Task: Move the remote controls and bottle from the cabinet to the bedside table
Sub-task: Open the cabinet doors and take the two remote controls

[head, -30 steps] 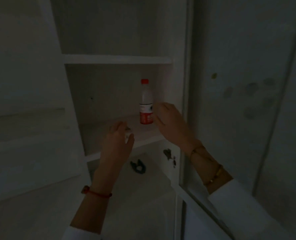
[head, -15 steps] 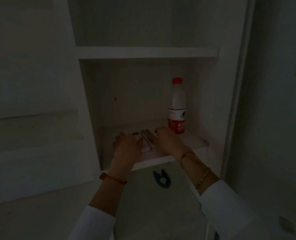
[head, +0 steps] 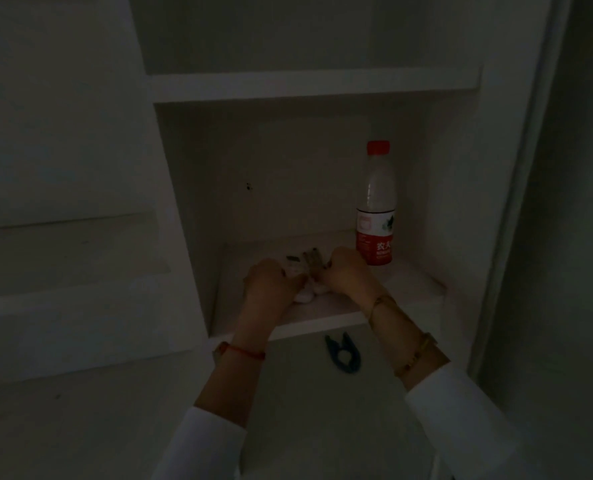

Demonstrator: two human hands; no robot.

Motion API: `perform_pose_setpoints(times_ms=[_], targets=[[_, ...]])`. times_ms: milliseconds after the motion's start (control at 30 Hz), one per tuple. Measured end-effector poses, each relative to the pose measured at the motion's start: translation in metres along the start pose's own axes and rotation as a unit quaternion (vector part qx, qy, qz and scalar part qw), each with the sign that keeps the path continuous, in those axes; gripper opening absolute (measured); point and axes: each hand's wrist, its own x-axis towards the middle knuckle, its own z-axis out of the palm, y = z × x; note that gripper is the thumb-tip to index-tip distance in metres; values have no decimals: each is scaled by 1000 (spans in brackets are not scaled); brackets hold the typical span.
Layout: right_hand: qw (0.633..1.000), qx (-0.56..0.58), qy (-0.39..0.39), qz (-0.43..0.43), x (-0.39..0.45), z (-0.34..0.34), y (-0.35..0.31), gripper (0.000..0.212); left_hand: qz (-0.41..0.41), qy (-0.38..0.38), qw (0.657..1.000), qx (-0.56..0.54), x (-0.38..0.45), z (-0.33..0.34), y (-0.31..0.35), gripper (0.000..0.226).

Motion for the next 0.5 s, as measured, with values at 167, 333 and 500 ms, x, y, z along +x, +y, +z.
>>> perform_pose_setpoints(times_ms=[167,333,500], targets=[[981,192,26,29,-9,1,8,38,-7,21,996,-81,-8,3,-8,50],[943,330,28,20,-45,-2,6,20,1,20,980,-200,-36,-4,-12,27],[906,423,-11,37,-89,0,3,40,-27,16,948,-317,-92,-18,-19,40]])
